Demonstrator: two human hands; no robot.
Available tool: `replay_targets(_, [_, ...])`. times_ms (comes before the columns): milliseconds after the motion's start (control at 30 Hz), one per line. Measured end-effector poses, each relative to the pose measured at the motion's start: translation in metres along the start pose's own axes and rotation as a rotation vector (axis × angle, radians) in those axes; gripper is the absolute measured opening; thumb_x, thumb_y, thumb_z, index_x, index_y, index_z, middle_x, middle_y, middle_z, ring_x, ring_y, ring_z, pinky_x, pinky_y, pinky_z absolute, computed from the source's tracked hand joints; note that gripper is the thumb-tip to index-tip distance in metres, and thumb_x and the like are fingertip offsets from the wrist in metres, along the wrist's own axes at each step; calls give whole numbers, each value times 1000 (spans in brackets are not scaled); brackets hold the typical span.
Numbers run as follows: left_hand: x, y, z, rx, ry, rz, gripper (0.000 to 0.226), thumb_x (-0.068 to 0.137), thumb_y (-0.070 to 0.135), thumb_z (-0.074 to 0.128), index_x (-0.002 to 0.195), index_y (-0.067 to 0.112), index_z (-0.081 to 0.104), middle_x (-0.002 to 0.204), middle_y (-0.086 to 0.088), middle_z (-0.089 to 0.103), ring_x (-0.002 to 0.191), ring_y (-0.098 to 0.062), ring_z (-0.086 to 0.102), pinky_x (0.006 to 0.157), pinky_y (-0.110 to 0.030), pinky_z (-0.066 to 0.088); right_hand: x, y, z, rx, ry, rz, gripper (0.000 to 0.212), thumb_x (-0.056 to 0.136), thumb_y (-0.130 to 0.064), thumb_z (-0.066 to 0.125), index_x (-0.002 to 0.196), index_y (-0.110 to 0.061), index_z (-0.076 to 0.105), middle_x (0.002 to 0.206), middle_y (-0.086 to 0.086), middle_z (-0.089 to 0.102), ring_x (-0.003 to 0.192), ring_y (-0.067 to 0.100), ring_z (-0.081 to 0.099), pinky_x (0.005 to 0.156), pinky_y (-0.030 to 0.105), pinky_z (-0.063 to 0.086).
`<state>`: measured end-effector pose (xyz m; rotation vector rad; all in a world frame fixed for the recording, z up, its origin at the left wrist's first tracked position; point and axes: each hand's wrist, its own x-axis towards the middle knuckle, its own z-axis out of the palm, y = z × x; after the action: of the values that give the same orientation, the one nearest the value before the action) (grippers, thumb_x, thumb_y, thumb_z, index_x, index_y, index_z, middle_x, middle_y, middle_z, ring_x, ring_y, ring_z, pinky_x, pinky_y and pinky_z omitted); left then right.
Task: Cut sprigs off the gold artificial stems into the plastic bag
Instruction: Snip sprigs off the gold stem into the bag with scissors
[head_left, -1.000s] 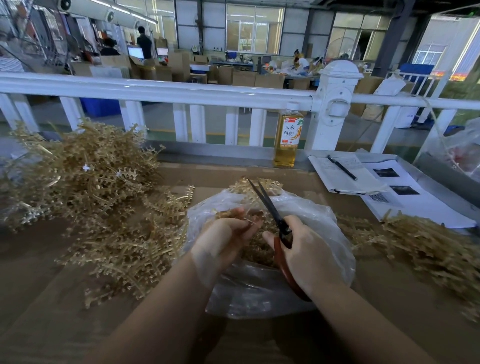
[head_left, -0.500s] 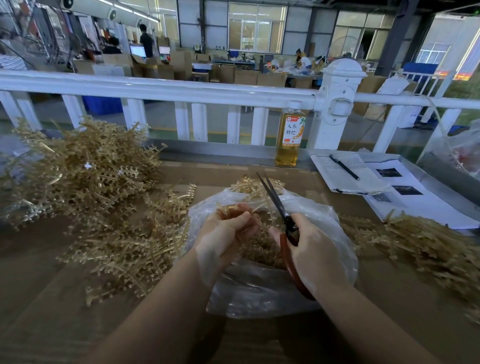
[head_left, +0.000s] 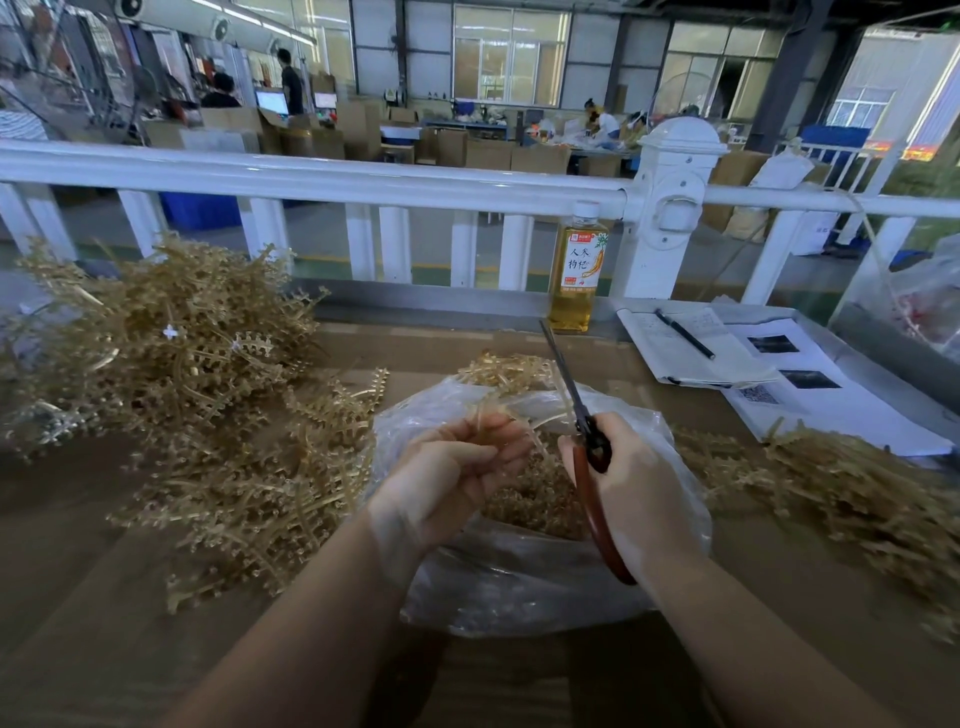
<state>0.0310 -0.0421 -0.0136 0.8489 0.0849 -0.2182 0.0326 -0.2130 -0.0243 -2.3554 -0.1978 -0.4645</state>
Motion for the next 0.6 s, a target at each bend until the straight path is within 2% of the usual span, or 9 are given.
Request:
replay_targets(100, [-2,2,6,-19,18,-10,28,92,-16,34,101,-8,60,89,-17,67,83,-25,68,76,-31,56,2,3,1,32,3,20,9,96,-33,54,91,-26,57,67,-9,60,63,8,59,54,23,42])
replay_targets(167, [-3,3,9,-29,32,0,24,92,-13,37,100,-10,60,84,-16,66,75,-22,70,70,-29,59,4,4,1,46,17,29,8,96,-30,55,90,-26,58,65,-9,60,60,4,59,51,15,42])
replay_targets(267, [-5,6,8,-35,30,14,18,90,-11,42,95,-9,59,84,-19,65,67,-20,71,61,-28,59,5,6,3,50,38,42,8,96,-31,55,88,-29,57,63,-9,60,57,3,58,48,15,41])
replay_targets(400, [-7,7,7,-17,5,18,18,85,-9,48,93,-5,63,79,-17,69,68,-19,71,63,-27,59,7,8,4,31,57,44,10,96,-34,54,87,-30,56,65,-8,61,60,7,60,58,37,53])
replay_targets(533, [-7,8,6,-64,-31,20,30,68,-11,54,96,-6,62,82,-21,70,73,-24,72,66,-32,60,8,10,4,-8,55,51,12,94,-39,51,87,-30,54,69,-5,61,66,17,62,62,44,54])
replay_targets(600, [-7,9,7,-57,-51,20,29,65,-13,55,89,-5,69,84,-22,70,75,-26,72,65,-32,60,8,9,4,-9,47,58,12,94,-40,51,87,-30,53,69,-5,60,67,19,61,63,45,54])
